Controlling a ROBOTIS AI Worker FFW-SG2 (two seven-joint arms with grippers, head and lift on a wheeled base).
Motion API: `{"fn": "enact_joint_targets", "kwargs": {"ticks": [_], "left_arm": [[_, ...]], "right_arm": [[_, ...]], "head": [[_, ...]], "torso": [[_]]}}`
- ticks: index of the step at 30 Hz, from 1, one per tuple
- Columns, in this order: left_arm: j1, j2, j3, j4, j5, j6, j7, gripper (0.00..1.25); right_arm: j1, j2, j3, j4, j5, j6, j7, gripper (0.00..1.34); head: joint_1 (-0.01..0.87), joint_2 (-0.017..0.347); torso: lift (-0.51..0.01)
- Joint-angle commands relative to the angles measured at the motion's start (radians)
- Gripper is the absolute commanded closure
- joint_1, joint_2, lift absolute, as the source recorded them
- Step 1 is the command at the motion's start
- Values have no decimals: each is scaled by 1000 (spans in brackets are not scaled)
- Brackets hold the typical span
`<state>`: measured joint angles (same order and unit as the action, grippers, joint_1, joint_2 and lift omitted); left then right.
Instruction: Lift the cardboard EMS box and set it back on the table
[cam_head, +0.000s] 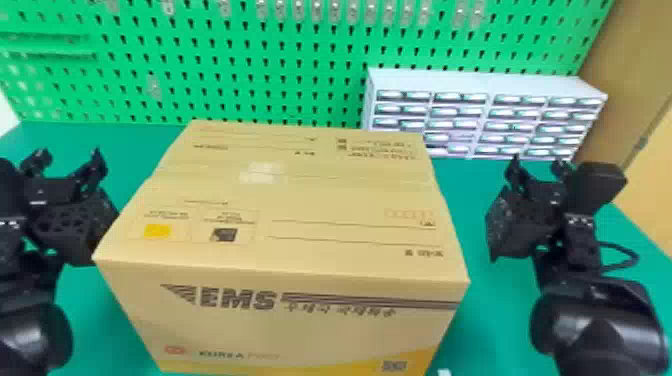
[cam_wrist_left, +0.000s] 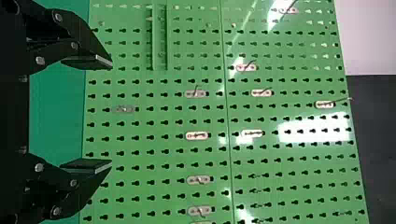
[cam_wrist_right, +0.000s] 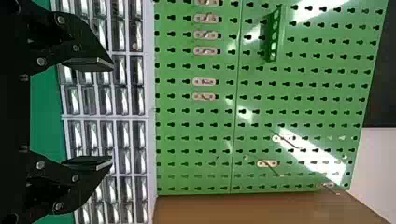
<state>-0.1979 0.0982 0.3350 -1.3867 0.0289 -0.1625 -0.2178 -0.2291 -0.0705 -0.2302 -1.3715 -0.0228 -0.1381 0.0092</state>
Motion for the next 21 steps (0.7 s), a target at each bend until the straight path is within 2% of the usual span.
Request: {"fn": "enact_joint_targets", "kwargs": {"ticks": [1,21], "left_arm": [[0,0,1,0,0,1,-2,496],[8,0,7,-3,9,0,0,496]], "right_arm": [[-1,1,0,-1,3,0,0,544],[-1,1,-3,-3,0,-3,0,544]], "head": [[678,-15],[678,-15]], "torso": [[-94],[-94]]}}
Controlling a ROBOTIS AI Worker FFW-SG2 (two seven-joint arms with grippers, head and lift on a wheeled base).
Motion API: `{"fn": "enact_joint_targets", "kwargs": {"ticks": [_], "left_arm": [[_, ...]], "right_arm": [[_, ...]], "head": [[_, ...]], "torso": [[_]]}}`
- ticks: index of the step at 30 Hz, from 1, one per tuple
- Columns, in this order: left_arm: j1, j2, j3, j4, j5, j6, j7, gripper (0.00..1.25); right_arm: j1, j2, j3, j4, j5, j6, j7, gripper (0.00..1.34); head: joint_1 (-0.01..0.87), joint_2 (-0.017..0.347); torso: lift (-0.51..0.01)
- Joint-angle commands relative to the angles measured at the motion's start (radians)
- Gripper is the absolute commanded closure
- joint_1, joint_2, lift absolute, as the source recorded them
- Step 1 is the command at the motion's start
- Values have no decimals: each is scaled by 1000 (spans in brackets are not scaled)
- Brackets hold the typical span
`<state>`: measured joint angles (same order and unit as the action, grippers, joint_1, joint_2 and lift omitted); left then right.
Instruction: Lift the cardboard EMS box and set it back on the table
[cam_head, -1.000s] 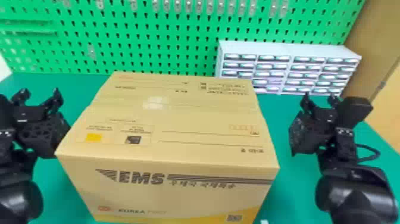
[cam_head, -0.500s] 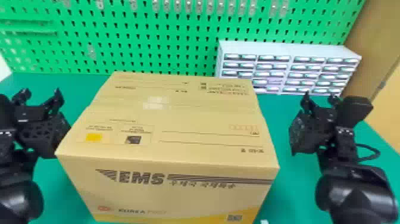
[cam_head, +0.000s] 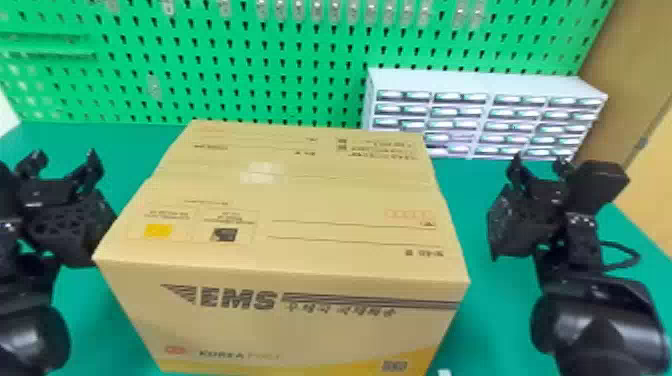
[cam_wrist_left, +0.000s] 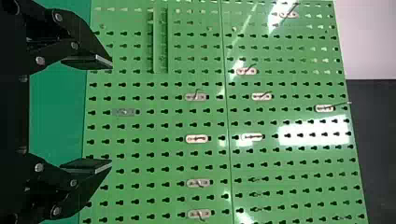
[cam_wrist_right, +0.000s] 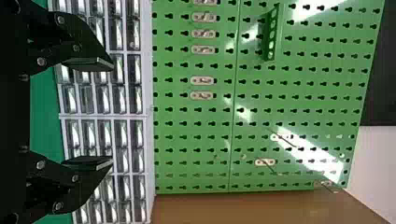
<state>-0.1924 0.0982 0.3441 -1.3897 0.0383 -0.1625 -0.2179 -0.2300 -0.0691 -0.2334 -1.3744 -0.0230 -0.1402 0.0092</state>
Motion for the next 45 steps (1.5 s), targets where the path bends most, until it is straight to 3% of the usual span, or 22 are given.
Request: {"fn": "enact_joint_targets", "kwargs": {"ticks": [1,45], "left_arm": [[2,0,-2,0,0,0,0,495],[-9,0,-20,-3,8,0,0,495]], "right_arm": [[0,0,0,0,0,-1,0,544],[-25,3,9,1,18,21,0,545]], "head": [[678,-15],[678,-15]], "torso": [[-94],[-94]]}}
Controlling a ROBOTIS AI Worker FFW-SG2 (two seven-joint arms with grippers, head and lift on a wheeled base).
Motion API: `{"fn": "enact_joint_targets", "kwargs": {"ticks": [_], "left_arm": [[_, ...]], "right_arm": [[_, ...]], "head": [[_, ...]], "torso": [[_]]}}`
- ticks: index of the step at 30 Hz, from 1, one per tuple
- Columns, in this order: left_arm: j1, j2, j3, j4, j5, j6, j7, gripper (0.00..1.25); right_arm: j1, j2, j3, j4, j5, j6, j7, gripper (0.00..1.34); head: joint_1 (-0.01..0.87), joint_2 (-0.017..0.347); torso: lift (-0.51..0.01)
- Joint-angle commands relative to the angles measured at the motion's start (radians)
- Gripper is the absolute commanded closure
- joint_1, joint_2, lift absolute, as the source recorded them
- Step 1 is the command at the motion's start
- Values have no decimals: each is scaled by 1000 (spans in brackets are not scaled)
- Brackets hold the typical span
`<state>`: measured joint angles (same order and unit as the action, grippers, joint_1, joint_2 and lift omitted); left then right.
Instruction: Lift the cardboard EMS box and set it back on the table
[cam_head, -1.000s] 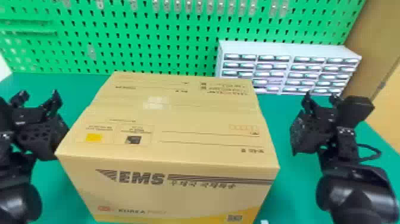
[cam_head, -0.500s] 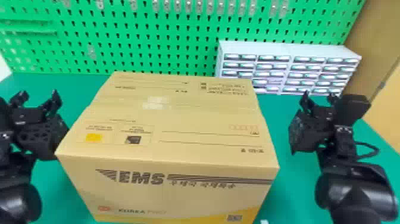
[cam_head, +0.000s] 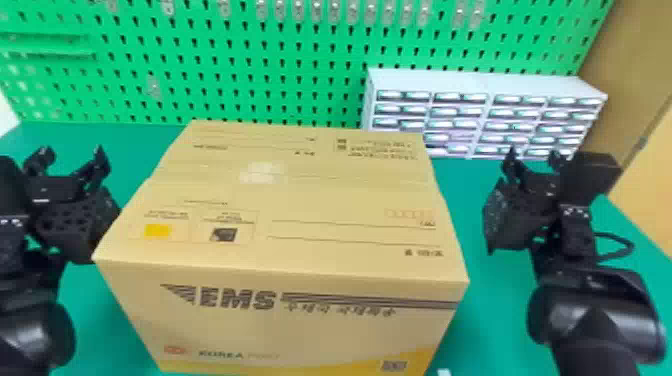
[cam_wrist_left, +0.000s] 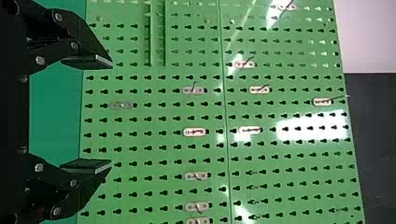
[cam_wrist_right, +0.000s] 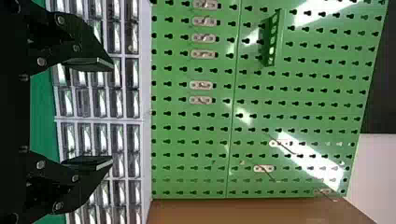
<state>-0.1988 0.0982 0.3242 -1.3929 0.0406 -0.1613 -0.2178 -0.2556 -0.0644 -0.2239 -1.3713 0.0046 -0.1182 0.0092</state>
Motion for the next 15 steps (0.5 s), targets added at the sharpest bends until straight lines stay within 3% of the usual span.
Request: {"fn": "enact_joint_targets", "kwargs": {"ticks": [1,15], "left_arm": [[-2,0,-1,0,5,-1,0,495],[-4,0,-13,-3,7,-1,0,496]], "right_arm": [[1,-2,0,-3,-12,-1,0,545],[6,-6,1,-17,-23,-1,0,545]], "head": [[678,-15],[678,-15]], "torso": [[-94],[-94]]}}
